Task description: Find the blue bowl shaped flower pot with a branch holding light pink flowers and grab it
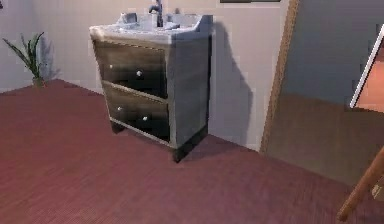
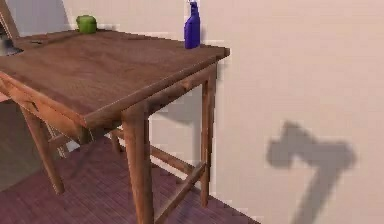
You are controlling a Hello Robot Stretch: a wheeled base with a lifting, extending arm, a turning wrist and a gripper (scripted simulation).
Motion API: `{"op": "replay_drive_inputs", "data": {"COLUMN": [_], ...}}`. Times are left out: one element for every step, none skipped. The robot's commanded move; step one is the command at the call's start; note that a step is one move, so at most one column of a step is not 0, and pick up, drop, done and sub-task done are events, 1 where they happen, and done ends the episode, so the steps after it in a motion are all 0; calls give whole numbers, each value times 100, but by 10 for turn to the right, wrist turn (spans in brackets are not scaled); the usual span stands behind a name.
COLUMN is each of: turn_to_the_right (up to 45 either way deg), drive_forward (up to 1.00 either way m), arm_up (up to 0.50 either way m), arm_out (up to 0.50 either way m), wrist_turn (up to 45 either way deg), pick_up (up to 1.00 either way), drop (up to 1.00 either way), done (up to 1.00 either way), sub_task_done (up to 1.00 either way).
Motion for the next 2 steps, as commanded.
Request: {"op": "replay_drive_inputs", "data": {"turn_to_the_right": [330,0], "drive_forward": [0,100], "arm_up": [0,0], "arm_out": [0,0], "wrist_turn": [0,0], "pick_up": [0,0], "drop": [0,0], "done": [0,0], "sub_task_done": [0,0]}}
